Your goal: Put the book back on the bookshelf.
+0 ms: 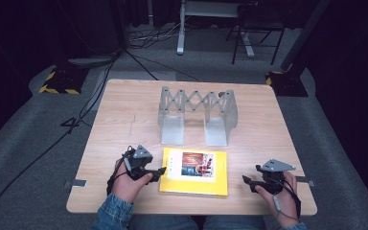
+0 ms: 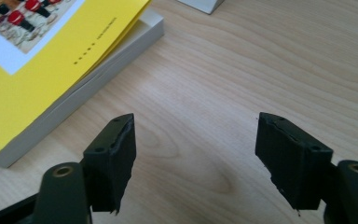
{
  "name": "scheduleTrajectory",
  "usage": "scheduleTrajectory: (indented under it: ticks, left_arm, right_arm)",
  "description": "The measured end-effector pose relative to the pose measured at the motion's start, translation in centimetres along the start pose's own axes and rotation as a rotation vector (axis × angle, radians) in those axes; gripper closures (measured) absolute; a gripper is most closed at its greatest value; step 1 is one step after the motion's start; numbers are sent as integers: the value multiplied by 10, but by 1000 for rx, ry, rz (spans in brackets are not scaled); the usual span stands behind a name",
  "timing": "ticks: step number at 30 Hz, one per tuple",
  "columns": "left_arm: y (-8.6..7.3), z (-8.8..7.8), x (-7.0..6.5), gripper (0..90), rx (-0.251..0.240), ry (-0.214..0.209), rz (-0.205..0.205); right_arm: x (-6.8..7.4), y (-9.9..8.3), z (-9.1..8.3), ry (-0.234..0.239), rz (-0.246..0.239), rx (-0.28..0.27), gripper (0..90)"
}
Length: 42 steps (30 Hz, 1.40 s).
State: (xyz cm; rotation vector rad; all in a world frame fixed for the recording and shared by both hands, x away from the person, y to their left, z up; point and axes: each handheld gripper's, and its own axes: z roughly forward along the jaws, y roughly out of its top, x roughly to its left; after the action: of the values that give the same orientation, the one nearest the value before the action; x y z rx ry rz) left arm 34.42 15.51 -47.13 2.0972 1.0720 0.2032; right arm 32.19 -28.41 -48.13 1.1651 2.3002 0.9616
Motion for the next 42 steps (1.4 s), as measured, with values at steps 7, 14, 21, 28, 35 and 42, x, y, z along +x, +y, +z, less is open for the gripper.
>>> scheduleTrajectory:
  ticks: [7, 14, 21, 28, 35, 42]
  left_arm:
    - [1, 17, 3, 303, 29, 35, -30]
    - [1, 23, 6, 294, 27, 22, -45]
    - [0, 27, 4, 404, 13, -17, -27]
    - [-2, 30, 4, 386, -10, -25, -32]
    - [-4, 34, 0, 407, -27, -73, -35]
    - [-2, 32, -3, 424, -25, -58, -12]
  right_arm:
    - [16, -8, -4, 54, -24, 14, 249]
    - [27, -15, -4, 105, -62, 29, 215]
    - [43, -14, -5, 170, -106, 26, 192]
    - [54, -13, 3, 220, -130, 32, 189]
    - [57, -10, 13, 219, -146, 33, 203]
    - [64, -5, 21, 234, -183, 2, 233]
